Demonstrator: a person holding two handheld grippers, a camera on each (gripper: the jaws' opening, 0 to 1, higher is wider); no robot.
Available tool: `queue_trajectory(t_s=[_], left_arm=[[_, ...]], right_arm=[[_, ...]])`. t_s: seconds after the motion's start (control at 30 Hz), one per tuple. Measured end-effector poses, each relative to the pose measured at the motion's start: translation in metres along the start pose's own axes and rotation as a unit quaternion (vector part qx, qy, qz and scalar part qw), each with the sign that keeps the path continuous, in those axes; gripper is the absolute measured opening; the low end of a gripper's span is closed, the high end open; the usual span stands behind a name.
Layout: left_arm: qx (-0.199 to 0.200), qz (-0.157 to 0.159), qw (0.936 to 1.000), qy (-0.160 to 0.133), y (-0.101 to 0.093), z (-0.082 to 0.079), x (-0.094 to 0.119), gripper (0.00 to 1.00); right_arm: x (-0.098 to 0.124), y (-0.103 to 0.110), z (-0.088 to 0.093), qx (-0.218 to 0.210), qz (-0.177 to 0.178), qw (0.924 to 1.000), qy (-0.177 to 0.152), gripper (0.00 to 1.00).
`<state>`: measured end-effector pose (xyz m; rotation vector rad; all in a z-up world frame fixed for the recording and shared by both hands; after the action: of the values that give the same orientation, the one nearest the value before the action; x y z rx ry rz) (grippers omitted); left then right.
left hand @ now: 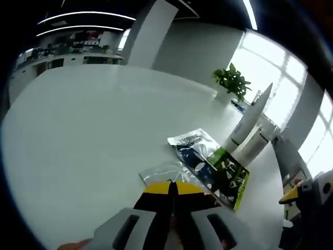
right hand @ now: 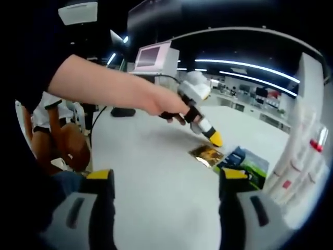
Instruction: Arrange the skincare products in the storage area until every visible bottle or jar stands upright without overlapping.
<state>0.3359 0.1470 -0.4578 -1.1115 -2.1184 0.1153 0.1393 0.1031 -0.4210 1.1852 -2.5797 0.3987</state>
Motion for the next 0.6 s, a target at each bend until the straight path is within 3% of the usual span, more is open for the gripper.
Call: queue_trajectory(t_s=[0.47,0.6], left_arm=[[-0.008,-0.013,0.9998,-0.013,-0.0071,-0.0051,0.0077,0.02],[-0.022,-0.024,0.9995,0.004,-0.0008,0.0015,0.0094,0.02]], right_arm=[[0.0019,0.0013,0.0012,0.002,0.001,1.0,0.004,0.81],[0.0023,0.0025,0.0008,0.004,0.0,1.0,0.005,0.8]])
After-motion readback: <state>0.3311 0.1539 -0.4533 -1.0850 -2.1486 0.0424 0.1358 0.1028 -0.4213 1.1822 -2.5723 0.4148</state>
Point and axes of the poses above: the point that each gripper's makers call its tool centre point, and the gripper's own axes: x roughly backward along the fingers, y roughly to its left, z roughly out of its underside, the point moved 3 cm from there along x, roughly backward along the fingers, and after that the axes turned 2 degrees about -x, right-handed, at the moved point
